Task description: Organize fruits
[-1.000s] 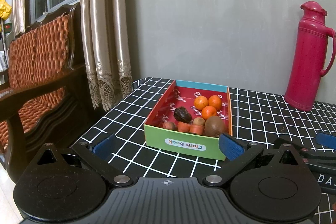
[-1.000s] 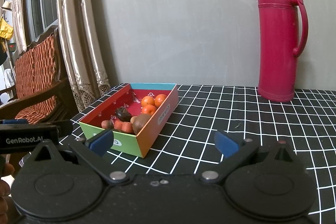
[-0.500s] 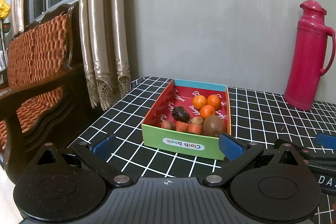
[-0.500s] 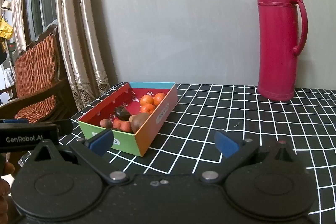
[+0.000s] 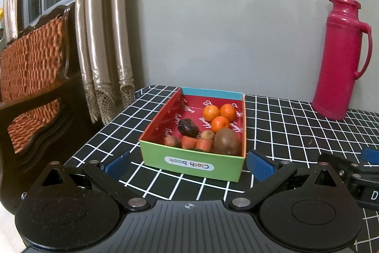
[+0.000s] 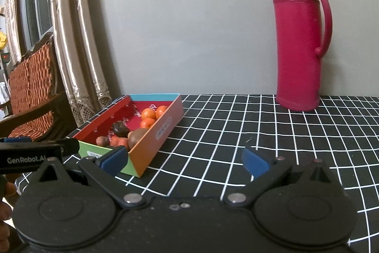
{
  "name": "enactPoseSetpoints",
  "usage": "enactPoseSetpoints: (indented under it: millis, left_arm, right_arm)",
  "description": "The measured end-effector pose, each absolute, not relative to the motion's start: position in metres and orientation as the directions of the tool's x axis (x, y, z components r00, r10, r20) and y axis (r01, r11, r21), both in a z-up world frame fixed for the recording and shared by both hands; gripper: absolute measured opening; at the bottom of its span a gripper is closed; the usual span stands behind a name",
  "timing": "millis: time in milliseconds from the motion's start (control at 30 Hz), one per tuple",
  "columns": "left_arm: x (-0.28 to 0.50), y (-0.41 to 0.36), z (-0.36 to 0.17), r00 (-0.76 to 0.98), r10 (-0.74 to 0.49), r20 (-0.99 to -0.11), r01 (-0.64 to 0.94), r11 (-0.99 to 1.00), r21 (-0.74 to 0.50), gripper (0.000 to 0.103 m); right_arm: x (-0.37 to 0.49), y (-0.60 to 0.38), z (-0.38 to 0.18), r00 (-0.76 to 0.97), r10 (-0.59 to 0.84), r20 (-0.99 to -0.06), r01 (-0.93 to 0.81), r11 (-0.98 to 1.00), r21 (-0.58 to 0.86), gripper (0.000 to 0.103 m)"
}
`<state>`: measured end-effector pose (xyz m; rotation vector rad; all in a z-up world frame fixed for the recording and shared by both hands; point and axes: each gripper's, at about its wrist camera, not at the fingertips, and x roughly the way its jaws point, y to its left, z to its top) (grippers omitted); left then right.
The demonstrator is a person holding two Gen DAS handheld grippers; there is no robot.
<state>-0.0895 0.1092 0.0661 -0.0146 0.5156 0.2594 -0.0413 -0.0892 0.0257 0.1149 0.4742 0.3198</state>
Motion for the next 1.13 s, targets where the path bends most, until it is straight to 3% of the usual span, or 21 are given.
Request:
enactPoseSetpoints:
  millis: [867,1133]
  left_arm:
    - [-0.054,0.063,0.049,0.834,0.071,-0.548,-0.067,0.997,0.028,0.103]
    - [-0.058,0.049,0.051,0.862,0.050,-0.504,-0.041,0.999,0.029,0.103]
  right_arm:
    - [-0.036,-0.143,0.016,0.856,0.245,-0.456,-0.180,0.967,0.182,0.103]
    - [-0.035,-0.155,0.012,0.856,0.222,-0.468,-0.147,0.970,0.192,0.103]
